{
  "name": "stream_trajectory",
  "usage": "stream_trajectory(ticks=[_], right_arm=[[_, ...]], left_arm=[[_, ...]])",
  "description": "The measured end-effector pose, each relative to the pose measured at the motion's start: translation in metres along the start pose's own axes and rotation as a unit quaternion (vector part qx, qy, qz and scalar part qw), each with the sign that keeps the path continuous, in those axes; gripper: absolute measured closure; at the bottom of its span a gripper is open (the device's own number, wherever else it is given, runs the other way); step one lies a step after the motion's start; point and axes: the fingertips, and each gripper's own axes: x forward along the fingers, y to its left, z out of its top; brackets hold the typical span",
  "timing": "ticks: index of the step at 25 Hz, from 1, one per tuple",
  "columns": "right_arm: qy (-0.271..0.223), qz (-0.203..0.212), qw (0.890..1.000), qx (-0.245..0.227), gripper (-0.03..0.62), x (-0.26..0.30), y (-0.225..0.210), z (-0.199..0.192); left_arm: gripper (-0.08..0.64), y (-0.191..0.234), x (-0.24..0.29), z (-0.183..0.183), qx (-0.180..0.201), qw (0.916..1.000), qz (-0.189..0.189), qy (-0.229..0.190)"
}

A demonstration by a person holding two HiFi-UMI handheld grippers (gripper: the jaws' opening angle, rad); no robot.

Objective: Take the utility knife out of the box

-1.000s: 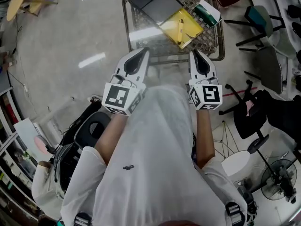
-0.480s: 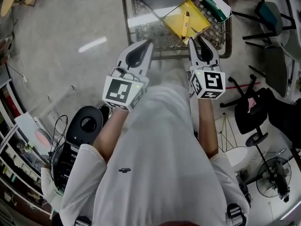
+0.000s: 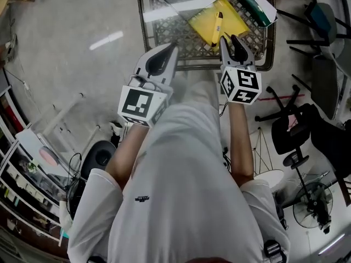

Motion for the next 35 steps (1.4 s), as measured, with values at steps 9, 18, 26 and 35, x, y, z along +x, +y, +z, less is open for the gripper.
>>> stream_trajectory(ticks=[9,18,26,35], right_arm=[[0.051,-0.01,0.998,0.017,0.466,0.053,-0.026,-0.032],[0.08,-0.013,0.996,0.029,0.445,0.096,-0.045,-0.051],[0.125,-0.018,0.992,0.001,0.433,0.13,-0.054,-0.065],[0.195,-0.015,0.981,-0.017,0.417,0.161,-0.062,-0.086]], left_arm=[[0.558,0.009,0.043,-0.019,-0.013,0.9994,-0.003,0.031],[0.558,0.019,0.073,-0.042,-0.025,0.9984,0.004,0.05],[0.558,0.023,0.092,-0.059,-0.036,0.9974,0.007,0.062],[0.558,0.037,0.101,-0.067,-0.053,0.9961,0.023,0.066]])
